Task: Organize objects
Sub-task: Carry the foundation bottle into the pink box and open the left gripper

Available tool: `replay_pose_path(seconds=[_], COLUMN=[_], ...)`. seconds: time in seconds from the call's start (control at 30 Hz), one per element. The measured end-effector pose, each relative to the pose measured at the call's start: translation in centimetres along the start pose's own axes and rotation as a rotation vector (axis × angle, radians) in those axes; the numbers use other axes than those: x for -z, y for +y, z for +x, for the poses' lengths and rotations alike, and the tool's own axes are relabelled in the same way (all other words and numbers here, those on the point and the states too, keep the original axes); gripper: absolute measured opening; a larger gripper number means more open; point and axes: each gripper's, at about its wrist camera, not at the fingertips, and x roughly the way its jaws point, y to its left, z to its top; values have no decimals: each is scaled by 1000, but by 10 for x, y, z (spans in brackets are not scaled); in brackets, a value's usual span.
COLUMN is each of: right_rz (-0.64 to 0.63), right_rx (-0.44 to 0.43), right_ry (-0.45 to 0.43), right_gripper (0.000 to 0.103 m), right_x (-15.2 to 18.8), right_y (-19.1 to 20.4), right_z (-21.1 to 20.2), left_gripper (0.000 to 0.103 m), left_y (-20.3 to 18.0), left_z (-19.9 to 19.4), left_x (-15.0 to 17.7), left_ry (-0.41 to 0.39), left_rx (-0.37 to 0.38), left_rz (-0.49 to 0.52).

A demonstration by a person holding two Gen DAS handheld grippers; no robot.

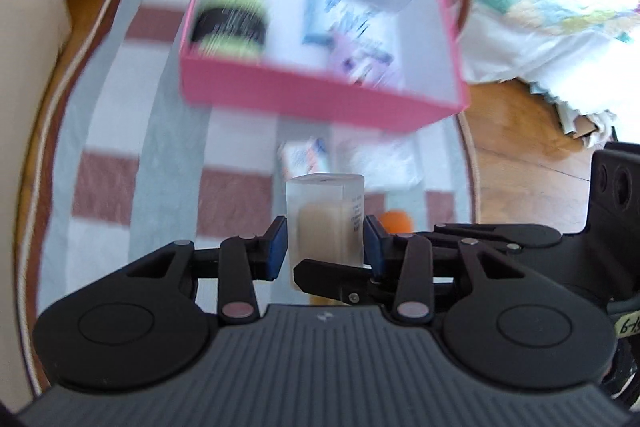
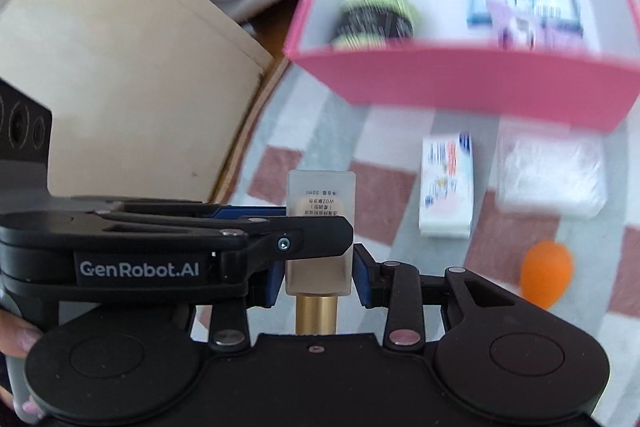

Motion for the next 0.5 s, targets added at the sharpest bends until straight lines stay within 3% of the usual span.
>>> replay_pose_path(seconds=[0.27, 0.5], right_rz=[-123, -194], right_rx=[39, 97], right_ry=[-192, -345], right_gripper=[41, 41], right_x=[-56, -112], right_y=[28, 25], right_z=[-78, -91], left_gripper=[39, 40], left_y=[-48, -59], left_z=[-56, -41], left_x=[-70, -135], left_ry=[-160, -232], left_rx=[-13, -18], left_rz=[157, 185])
